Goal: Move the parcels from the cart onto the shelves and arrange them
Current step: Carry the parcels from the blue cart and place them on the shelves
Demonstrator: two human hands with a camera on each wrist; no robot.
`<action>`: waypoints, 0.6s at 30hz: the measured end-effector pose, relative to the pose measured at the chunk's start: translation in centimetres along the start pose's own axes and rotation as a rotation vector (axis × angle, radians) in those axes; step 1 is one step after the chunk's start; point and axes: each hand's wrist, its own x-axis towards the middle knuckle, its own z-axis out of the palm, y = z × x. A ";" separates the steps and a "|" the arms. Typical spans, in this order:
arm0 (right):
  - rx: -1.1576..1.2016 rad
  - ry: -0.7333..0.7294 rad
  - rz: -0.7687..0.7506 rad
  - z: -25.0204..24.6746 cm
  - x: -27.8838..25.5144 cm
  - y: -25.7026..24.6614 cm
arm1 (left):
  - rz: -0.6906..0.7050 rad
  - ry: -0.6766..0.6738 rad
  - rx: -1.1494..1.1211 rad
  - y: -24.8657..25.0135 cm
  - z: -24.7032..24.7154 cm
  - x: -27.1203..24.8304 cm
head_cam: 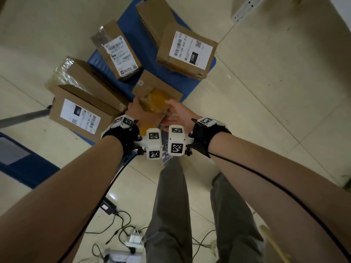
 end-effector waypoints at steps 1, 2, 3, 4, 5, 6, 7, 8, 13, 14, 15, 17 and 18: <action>-0.003 0.005 0.018 -0.3 -0.3 0.0 | -0.005 0.011 0.029 0.3 0.3 -0.4; 0.002 0.010 0.026 -0.6 -0.6 0.0 | 0.001 0.017 0.060 0.6 0.4 -0.9; 0.016 0.010 0.028 -0.9 -1.2 0.0 | 0.007 0.023 0.097 0.9 0.5 -1.3; 0.036 0.007 0.023 -1.1 -1.7 0.0 | 0.021 0.026 0.121 1.1 0.5 -1.6; 0.059 0.005 0.015 -1.3 -2.3 0.0 | 0.028 0.030 0.138 1.2 0.4 -1.9; 0.079 0.001 0.001 -1.6 -2.9 -0.1 | 0.040 0.040 0.134 1.6 0.3 -2.4; 0.092 -0.002 -0.017 -2.1 -3.6 -0.2 | 0.048 0.054 0.131 2.1 0.2 -3.0; 0.103 -0.011 -0.034 -2.5 -4.1 -0.3 | 0.052 0.068 0.123 2.7 0.1 -3.6; 0.105 -0.018 -0.124 -5.2 -7.6 -1.1 | 0.075 0.140 -0.031 5.8 -0.1 -6.1; 0.109 0.001 -0.146 -5.8 -8.4 -1.2 | 0.120 0.098 -0.107 5.8 -0.1 -5.8; 0.110 0.017 -0.168 -6.4 -9.5 -1.3 | 0.150 0.073 -0.156 6.2 -0.4 -6.5; 0.131 0.052 -0.203 -7.2 -11.0 -1.6 | 0.170 0.056 -0.206 7.3 -0.8 -7.0; 0.138 0.069 -0.219 -7.7 -12.1 -1.9 | 0.182 0.049 -0.212 8.7 -1.2 -8.2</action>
